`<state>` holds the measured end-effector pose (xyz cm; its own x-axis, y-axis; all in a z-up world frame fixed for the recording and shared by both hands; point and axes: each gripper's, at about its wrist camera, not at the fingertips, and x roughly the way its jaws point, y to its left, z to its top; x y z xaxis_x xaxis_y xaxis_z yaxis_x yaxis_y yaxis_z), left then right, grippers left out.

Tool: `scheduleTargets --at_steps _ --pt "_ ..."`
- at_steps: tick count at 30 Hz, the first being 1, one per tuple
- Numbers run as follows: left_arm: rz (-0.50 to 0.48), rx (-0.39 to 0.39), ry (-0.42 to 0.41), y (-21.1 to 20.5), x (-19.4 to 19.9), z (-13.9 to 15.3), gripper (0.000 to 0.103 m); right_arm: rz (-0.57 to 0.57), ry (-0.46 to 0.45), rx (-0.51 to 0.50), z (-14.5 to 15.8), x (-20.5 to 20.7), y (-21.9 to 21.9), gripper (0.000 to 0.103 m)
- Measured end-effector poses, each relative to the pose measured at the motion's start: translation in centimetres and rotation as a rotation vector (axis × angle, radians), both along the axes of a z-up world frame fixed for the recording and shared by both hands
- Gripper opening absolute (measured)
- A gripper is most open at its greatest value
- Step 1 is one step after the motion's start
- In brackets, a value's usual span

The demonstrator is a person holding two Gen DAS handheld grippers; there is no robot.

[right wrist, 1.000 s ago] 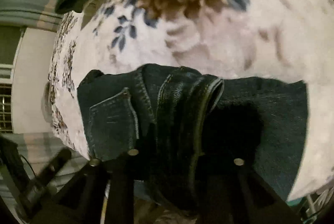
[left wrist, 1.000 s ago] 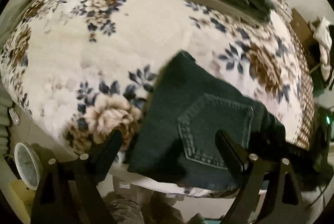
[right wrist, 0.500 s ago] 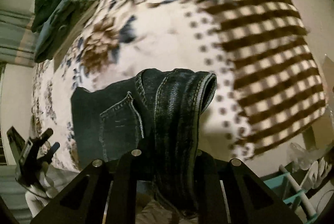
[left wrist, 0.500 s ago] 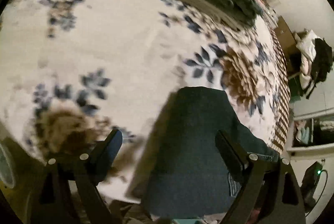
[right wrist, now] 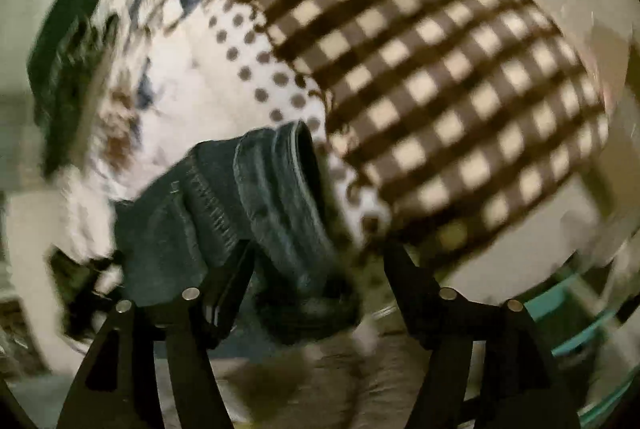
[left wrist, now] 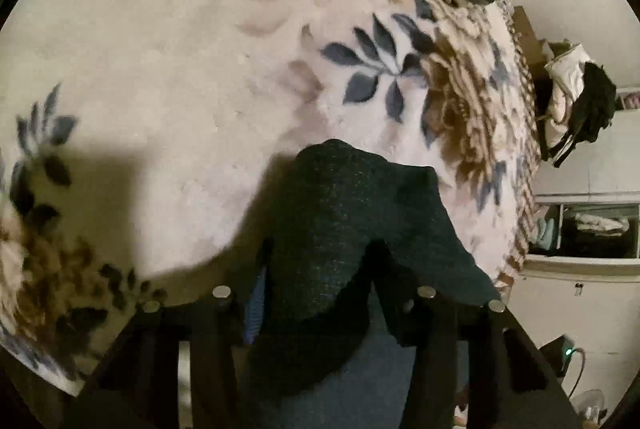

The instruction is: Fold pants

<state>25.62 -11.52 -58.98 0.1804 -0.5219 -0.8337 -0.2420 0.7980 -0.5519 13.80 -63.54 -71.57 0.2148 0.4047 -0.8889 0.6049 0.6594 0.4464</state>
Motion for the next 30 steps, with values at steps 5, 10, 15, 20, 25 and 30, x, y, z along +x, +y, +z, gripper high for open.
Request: scheduleTargets --at_steps 5,10,15,20,25,30 --pt "0.098 -0.103 0.084 2.2 -2.6 1.0 0.046 -0.173 -0.005 0.258 -1.2 -4.5 1.5 0.070" --pt "0.121 -0.126 0.109 2.1 -5.1 1.9 0.051 -0.397 0.013 0.453 -5.1 -6.4 3.9 0.070" --pt "0.100 -0.089 0.120 1.2 -5.3 1.2 0.052 -0.434 -0.011 0.267 -3.9 -5.0 3.8 0.018" --pt "0.077 -0.069 0.107 0.9 -5.5 1.3 0.052 -0.216 -0.086 0.014 3.0 -3.6 5.4 0.011" --pt "0.083 -0.075 0.120 1.2 -5.8 0.9 0.052 -0.223 0.082 0.104 -1.5 -5.5 5.2 0.018" --pt "0.075 -0.082 0.130 1.6 -5.9 0.9 0.052 -0.474 0.005 0.432 -5.6 -9.5 4.1 0.066"
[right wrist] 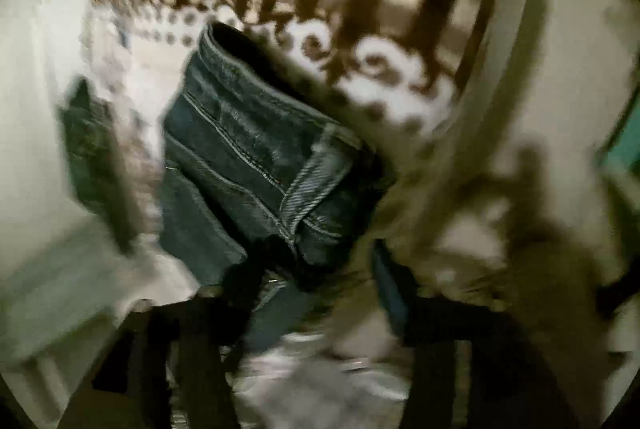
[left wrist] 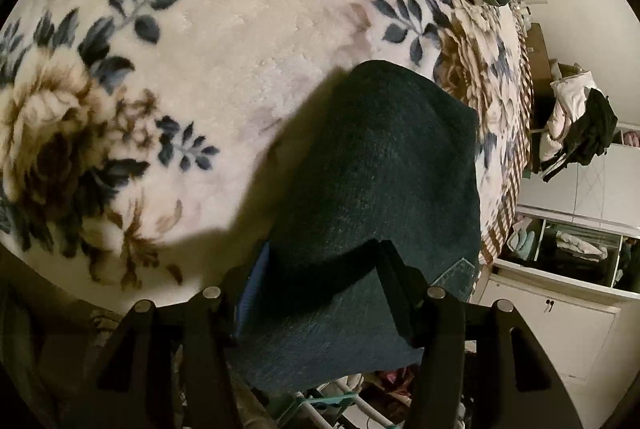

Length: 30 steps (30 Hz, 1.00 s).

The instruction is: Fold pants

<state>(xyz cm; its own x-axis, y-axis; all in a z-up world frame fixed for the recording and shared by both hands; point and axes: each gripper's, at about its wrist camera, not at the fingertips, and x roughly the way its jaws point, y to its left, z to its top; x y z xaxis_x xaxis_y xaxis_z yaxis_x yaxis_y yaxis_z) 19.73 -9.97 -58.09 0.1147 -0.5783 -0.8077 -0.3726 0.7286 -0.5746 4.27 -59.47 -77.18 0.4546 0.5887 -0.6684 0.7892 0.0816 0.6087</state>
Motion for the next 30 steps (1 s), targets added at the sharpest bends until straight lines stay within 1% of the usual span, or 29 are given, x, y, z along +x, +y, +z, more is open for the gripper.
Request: scheduleTargets --at_steps 1,2,4,5,6,7,8,9,10,11,12,14,16,18,19,20,21,23,25,27,29,30 --pt "0.001 -0.003 0.003 0.0 0.0 -0.1 0.052 -0.013 -0.016 0.000 0.0 -0.3 0.1 0.074" --pt "0.003 -0.007 0.005 0.0 -0.1 -0.2 0.052 -0.005 -0.019 -0.007 -0.3 -0.4 0.3 0.077" --pt "0.008 -0.009 0.007 0.0 -0.2 -0.5 0.052 0.005 -0.022 0.018 -1.3 -0.6 0.9 0.077" --pt "0.008 -0.010 0.006 -0.1 -0.2 -0.6 0.052 -0.012 -0.031 0.033 -2.1 -0.7 1.1 0.077" --pt "0.005 -0.008 0.005 -0.1 -0.3 -0.8 0.052 -0.035 -0.047 0.036 -2.3 -0.4 1.2 0.074" --pt "-0.001 -0.002 0.004 -0.2 -0.2 -0.9 0.052 -0.054 -0.073 0.018 -2.4 0.1 1.5 0.051" --pt "-0.009 0.003 -0.001 -0.2 -0.1 -1.0 0.052 -0.017 -0.054 -0.047 -2.0 1.0 1.8 0.050" --pt "-0.018 0.007 -0.005 -0.3 -0.1 -1.1 0.052 0.008 -0.050 -0.084 -1.5 1.6 2.0 0.048" --pt "-0.024 0.008 -0.006 -0.3 0.0 -1.2 0.052 0.023 -0.053 -0.116 -1.0 1.9 2.0 0.044" --pt "-0.032 0.007 -0.006 -0.3 0.1 -1.2 0.052 0.046 -0.055 -0.155 -0.2 2.2 2.0 0.037" --pt "-0.044 -0.001 -0.004 -0.4 0.1 -1.3 0.052 0.063 -0.060 -0.184 0.6 2.2 1.6 0.034" --pt "-0.065 -0.003 -0.002 -0.6 0.1 -1.2 0.060 0.099 -0.089 -0.254 2.4 2.7 1.0 0.031" --pt "-0.072 0.004 -0.007 -1.0 0.1 -1.0 0.063 0.162 -0.117 -0.326 3.6 3.7 0.7 0.031" --pt "-0.069 -0.012 -0.008 -1.1 -0.2 -0.8 0.070 0.193 -0.110 -0.303 3.1 4.2 0.4 0.033" --pt "-0.063 -0.025 -0.013 -1.2 -0.3 -0.6 0.080 0.201 -0.104 -0.274 2.5 4.3 0.1 0.039" --pt "-0.055 -0.042 -0.024 -1.2 -0.4 -0.4 0.081 0.205 -0.091 -0.236 1.9 4.6 0.1 0.046" --pt "-0.053 -0.045 -0.032 -1.3 -0.3 -0.3 0.081 0.202 -0.093 -0.216 1.7 4.2 0.1 0.052" --pt "-0.066 -0.036 -0.048 -1.4 -0.3 -0.2 0.083 0.190 -0.140 -0.171 1.7 2.4 0.7 0.072" --pt "-0.073 -0.039 -0.053 -1.6 0.0 -0.5 0.084 0.194 -0.178 -0.128 1.1 1.6 1.6 0.081" --pt "-0.076 -0.042 -0.056 -1.8 0.4 -1.2 0.085 0.222 -0.186 -0.098 0.2 2.0 2.9 0.082" --pt "-0.084 -0.038 -0.055 -2.0 0.9 -2.0 0.085 0.246 -0.187 -0.094 -0.9 3.1 4.1 0.082" --pt "-0.088 -0.045 -0.052 -2.1 1.1 -2.4 0.085 0.247 -0.205 -0.088 -1.3 3.9 4.7 0.082"
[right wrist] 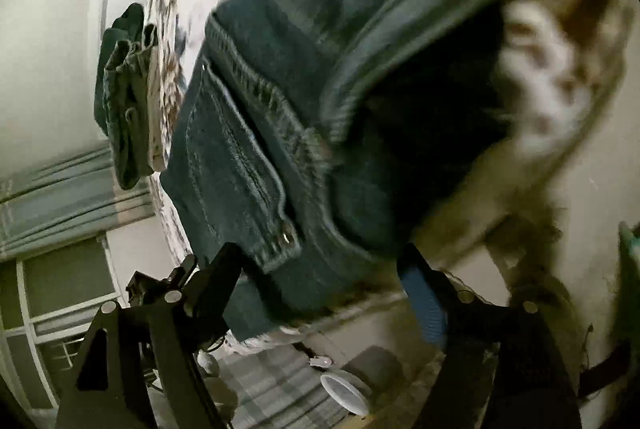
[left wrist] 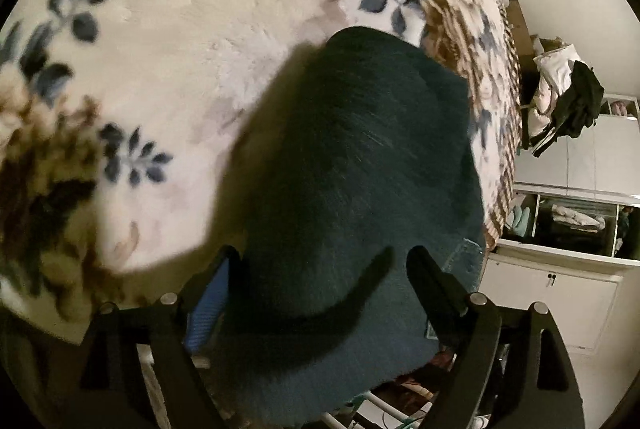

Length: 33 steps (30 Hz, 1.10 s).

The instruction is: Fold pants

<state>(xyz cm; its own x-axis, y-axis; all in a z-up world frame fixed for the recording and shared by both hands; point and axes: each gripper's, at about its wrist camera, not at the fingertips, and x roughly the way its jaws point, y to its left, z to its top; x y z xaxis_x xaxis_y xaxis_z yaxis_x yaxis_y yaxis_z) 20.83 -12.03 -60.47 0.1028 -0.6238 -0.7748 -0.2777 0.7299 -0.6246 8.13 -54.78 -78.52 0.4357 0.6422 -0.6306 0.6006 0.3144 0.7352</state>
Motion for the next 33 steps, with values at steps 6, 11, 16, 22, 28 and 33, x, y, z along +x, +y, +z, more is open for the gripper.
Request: scheduleTargets --at_steps 6,11,16,22,28,33 --pt "-0.056 -0.034 -0.009 -1.4 1.2 -1.4 0.097 -0.043 -0.058 -0.030 -0.3 3.0 1.4 0.101" --pt "-0.078 -0.001 -0.022 -2.1 1.4 -1.2 0.098 -0.150 -0.075 -0.010 -0.5 3.1 1.4 0.101" --pt "-0.013 0.006 -0.055 -1.6 1.1 -0.6 0.070 -0.157 -0.041 -0.097 0.4 2.6 1.5 0.053" --pt "0.017 -0.023 -0.105 -0.1 -0.7 1.8 0.029 -0.124 -0.038 -0.189 3.9 3.9 2.3 0.043" --pt "0.015 -0.041 -0.159 0.5 -0.6 8.7 0.026 -0.097 -0.073 -0.199 9.4 4.7 2.9 0.042" --pt "0.023 -0.051 -0.200 1.4 1.4 15.4 0.026 -0.066 -0.146 -0.194 16.3 6.7 3.5 0.041"
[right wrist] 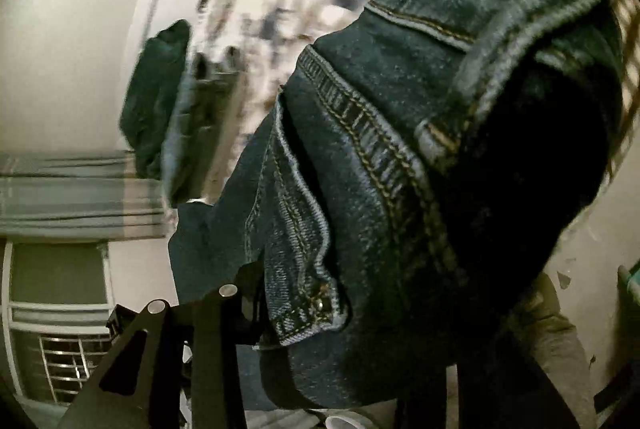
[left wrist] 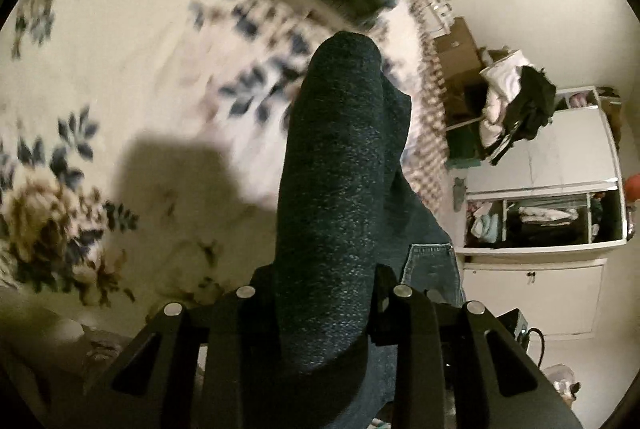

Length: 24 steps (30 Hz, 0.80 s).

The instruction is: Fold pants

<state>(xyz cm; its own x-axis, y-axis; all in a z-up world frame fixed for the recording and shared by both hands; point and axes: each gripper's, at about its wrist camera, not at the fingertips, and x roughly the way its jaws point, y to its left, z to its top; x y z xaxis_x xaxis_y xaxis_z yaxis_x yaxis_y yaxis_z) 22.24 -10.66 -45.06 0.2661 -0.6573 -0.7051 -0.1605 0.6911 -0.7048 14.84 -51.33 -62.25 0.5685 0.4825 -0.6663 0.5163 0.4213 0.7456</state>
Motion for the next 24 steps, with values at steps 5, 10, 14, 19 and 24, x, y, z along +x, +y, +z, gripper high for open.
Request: scheduleTargets --at_steps 5,10,14,19,24 --pt "0.027 -0.008 -0.080 1.8 4.5 6.9 0.026 0.011 -0.085 0.003 7.0 5.3 0.9 0.041" --pt "0.040 -0.016 -0.146 4.5 13.1 11.2 0.026 -0.009 -0.158 0.009 11.9 13.7 3.2 0.042" --pt "0.031 -0.015 -0.183 7.7 22.3 12.3 0.026 -0.027 -0.205 0.010 13.3 22.3 5.9 0.042" --pt "0.033 -0.009 -0.189 11.2 32.7 10.2 0.026 -0.033 -0.222 0.016 12.2 32.9 9.2 0.042" --pt "0.040 0.005 -0.147 14.2 39.9 5.5 0.026 -0.013 -0.202 0.008 8.4 42.2 12.1 0.041"
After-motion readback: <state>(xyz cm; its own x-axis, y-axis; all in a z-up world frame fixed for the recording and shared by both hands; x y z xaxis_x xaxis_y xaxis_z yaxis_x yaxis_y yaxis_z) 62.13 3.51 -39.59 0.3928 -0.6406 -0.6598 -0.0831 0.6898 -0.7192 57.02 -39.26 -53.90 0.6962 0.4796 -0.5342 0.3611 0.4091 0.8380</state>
